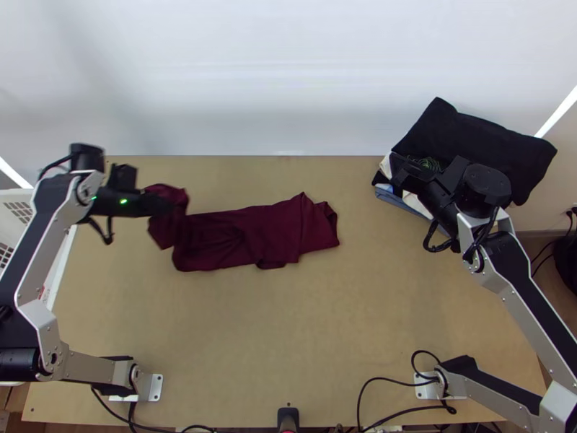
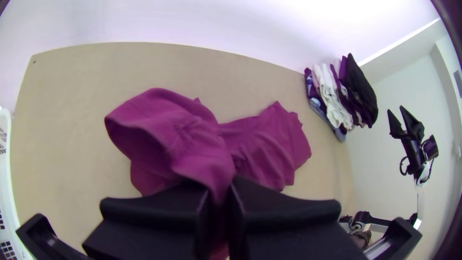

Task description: Fold the t-shirt

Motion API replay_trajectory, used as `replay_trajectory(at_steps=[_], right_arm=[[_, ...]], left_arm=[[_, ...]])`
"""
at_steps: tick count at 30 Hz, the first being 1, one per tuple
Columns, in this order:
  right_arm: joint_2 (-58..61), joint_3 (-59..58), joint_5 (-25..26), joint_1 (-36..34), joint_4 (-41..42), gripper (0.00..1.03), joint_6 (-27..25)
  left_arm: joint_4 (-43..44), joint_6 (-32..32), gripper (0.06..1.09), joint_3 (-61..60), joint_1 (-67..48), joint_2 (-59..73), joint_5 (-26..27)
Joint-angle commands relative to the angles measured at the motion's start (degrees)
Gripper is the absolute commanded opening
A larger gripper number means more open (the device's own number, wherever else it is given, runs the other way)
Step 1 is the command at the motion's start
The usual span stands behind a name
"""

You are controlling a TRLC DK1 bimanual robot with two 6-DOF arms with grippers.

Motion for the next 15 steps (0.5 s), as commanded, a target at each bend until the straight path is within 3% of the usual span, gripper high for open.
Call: replay_trajectory(at_steps=[1, 15], right_arm=[[0.1, -0.6, 0.6, -0.6, 1.3, 0.99, 1.4], [0.8, -0.7, 0.6, -0.7, 1.6, 0.99, 1.7]], left_arm=[[-0.6, -4.3, 0.1, 4.3, -4.3, 3.2, 0.5], [-0.5, -12.2, 0.1, 16.8, -20.1, 15.2, -0.2]])
